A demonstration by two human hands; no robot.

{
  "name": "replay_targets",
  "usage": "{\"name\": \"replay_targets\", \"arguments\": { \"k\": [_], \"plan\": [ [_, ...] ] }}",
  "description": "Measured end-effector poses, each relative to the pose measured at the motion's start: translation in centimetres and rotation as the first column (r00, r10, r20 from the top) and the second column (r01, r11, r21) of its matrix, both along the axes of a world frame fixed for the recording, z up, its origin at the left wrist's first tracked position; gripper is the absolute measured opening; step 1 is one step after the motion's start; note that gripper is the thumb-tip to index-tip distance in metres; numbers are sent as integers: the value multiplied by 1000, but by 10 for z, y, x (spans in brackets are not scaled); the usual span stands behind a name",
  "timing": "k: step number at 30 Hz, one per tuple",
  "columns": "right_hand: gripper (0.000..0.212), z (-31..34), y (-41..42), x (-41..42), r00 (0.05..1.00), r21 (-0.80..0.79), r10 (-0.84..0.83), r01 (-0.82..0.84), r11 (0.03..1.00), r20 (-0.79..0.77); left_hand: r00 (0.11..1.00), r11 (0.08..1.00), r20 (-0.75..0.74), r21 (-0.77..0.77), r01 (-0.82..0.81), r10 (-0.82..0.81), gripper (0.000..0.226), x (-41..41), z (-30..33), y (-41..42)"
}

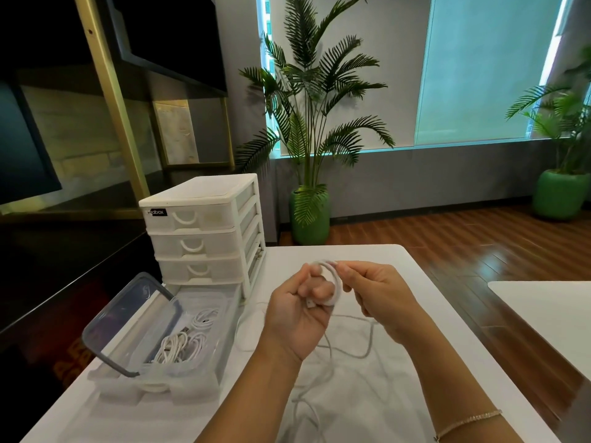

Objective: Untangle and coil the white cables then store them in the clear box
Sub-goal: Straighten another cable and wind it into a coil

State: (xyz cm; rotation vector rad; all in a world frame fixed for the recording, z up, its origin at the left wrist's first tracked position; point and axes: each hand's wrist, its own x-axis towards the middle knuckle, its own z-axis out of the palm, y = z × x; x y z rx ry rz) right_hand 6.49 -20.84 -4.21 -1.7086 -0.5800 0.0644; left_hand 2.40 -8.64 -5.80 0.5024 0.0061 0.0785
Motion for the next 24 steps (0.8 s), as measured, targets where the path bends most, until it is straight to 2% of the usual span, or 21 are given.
{"name": "replay_targets", "arguments": {
  "k": [3,6,12,13,14,15,16,17,18,20,21,24],
  "plan": [
    [23,-2,0,2,995,-146,-34,47,988,91,996,973,-3,-211,-89,91,39,2,4,16],
    [28,-5,5,1,968,-309,-21,100,946,249,989,954,0,-265,-140,145,37,4,4,24],
    [30,-1,3,-4,924,-553,61,172,815,376,975,964,61,-174,-203,216,43,2,9,19],
    [29,0,4,-5,917,-577,81,175,798,390,972,972,69,-91,-218,224,42,1,10,17],
    [28,1,5,-6,912,-590,97,174,789,399,967,966,68,70,-250,245,38,1,9,16],
    [27,2,5,-7,907,-600,111,174,781,407,955,908,62,298,-294,289,34,0,8,13],
    [26,3,4,-8,903,-611,120,176,772,412,934,770,76,544,-333,350,35,-2,7,10],
    [25,4,4,-8,902,-618,122,181,765,415,916,597,115,725,-342,385,38,-2,5,7],
    [24,4,3,-8,902,-620,118,186,762,416,908,432,166,837,-336,385,39,-3,4,4],
    [24,6,1,-9,898,-611,104,202,765,427,907,173,257,929,-327,334,38,-2,1,2],
    [23,6,0,-9,892,-603,97,214,768,441,907,72,293,942,-328,302,37,-1,-1,1],
    [23,6,-1,-8,883,-574,63,246,781,465,917,-151,344,936,-317,203,45,5,-13,2]
  ]
}}
